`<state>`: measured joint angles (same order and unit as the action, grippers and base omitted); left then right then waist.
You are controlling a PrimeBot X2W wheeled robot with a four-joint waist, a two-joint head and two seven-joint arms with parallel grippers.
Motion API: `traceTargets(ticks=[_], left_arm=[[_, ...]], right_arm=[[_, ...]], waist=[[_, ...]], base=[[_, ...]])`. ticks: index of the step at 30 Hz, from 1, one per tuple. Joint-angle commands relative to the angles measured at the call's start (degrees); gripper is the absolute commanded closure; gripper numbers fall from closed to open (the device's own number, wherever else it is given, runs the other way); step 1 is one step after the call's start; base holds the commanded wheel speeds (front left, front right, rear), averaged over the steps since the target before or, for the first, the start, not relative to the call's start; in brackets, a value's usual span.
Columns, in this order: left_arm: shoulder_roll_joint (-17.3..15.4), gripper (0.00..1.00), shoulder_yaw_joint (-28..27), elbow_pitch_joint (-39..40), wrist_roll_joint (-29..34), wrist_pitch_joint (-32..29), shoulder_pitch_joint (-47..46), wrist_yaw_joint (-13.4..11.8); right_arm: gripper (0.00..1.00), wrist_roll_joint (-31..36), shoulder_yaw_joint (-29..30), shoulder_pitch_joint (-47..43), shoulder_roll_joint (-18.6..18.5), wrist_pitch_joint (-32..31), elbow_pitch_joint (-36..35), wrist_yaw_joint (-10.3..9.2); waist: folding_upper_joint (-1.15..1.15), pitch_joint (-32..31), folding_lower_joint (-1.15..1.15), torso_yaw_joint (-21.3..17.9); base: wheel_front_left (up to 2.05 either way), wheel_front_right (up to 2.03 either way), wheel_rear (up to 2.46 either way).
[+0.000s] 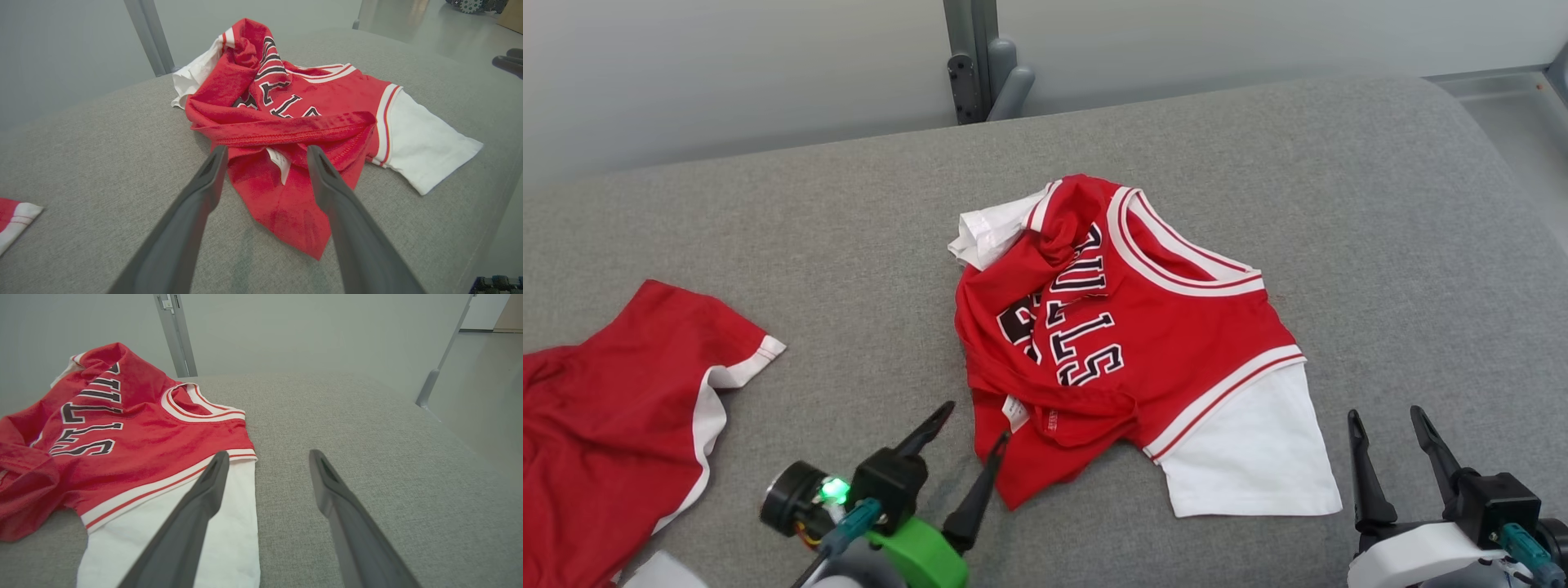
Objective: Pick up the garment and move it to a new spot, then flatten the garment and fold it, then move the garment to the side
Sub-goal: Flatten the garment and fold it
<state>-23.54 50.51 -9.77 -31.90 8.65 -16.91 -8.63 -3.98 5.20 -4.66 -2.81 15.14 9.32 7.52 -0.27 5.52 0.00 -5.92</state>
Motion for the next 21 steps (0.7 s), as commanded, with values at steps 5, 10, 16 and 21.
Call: traceTargets(ticks=[5, 10, 16, 21], left_arm=[[-5.2, 0.00, -4.4, 5.6, 0.1, 5.1, 6.6, -4.3], [-6.3, 0.00, -11.0, 8.5, -2.0, 6.6, 13.9, -6.1], [-2.6, 0.00, -20.7, 9.2, 0.5, 6.5, 20.6, -2.0], [0.9, 0.00, -23.2, 7.7, 3.4, 6.5, 21.0, 2.8]], right_arm=[[0.00, -0.4, 0.1, -2.0, -0.2, 0.0, -0.4, -0.06], [0.00, -0.3, 0.8, -3.7, -0.2, 0.0, -0.6, -0.06], [0.00, 0.7, 1.3, -4.1, -0.2, 0.0, -1.4, -0.06], [0.00, 1.2, 1.1, -3.3, -0.2, 0.0, -1.6, -0.06]], waist=[[0.27, -2.7, 0.00, -0.1], [0.27, -4.6, 0.00, 0.6], [0.27, -5.0, 0.00, 2.4], [0.27, -4.8, 0.00, 3.4]], base=[[0.00, 0.00, 0.00], [0.00, 0.00, 0.00], [0.00, 0.00, 0.00], [0.00, 0.00, 0.00]])
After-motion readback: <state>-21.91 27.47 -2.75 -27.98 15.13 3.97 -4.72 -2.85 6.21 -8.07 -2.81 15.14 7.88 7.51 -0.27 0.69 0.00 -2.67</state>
